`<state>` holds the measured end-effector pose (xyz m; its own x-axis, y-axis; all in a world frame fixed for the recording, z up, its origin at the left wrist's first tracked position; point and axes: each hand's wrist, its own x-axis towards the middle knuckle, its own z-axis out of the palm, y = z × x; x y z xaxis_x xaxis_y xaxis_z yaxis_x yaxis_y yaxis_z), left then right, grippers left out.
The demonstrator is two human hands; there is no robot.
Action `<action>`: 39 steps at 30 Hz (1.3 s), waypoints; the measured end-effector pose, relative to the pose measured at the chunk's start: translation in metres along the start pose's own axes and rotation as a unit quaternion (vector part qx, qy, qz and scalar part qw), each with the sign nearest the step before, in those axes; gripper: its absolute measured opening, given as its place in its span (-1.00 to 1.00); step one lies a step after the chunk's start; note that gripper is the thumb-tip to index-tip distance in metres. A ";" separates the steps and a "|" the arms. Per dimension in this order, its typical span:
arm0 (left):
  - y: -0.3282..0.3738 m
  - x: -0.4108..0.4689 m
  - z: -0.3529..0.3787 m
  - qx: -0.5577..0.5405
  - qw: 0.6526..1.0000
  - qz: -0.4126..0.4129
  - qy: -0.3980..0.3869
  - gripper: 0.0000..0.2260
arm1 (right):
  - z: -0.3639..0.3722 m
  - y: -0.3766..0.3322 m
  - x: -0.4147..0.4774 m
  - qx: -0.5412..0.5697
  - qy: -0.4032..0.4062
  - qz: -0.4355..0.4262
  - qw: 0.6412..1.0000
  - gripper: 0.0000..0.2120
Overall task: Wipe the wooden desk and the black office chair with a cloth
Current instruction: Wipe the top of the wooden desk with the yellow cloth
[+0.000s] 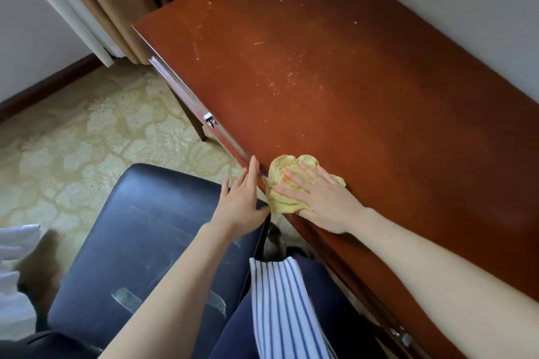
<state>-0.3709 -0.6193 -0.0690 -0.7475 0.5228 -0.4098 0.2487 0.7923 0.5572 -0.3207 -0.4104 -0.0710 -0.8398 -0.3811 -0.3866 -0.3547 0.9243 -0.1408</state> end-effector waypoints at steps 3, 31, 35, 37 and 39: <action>-0.006 0.001 -0.011 -0.040 0.999 0.014 0.008 -0.18 | -0.011 -0.010 0.031 0.008 0.002 0.020 1.000 -0.43; 0.016 0.053 -0.039 0.067 0.984 -0.157 0.043 0.00 | 0.019 0.044 -0.050 0.021 0.038 0.143 0.989 -0.31; 0.016 0.053 -0.036 0.106 0.981 -0.158 0.030 0.10 | 0.028 0.044 -0.091 0.020 0.018 0.178 0.984 -0.31; 0.018 0.055 -0.034 0.124 0.979 -0.160 0.025 0.13 | 0.026 0.049 -0.093 0.011 0.015 0.179 0.984 -0.33; 0.022 0.058 -0.035 0.160 0.973 -0.168 0.019 0.14 | 0.019 0.054 -0.083 0.013 0.018 0.186 0.982 -0.36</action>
<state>-0.4301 -0.5830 -0.0553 -0.8408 0.2106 -0.4987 0.1609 0.9768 0.1413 -0.2621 -0.3288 -0.0641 -0.9233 -0.0177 -0.3838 -0.0113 0.9998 -0.0191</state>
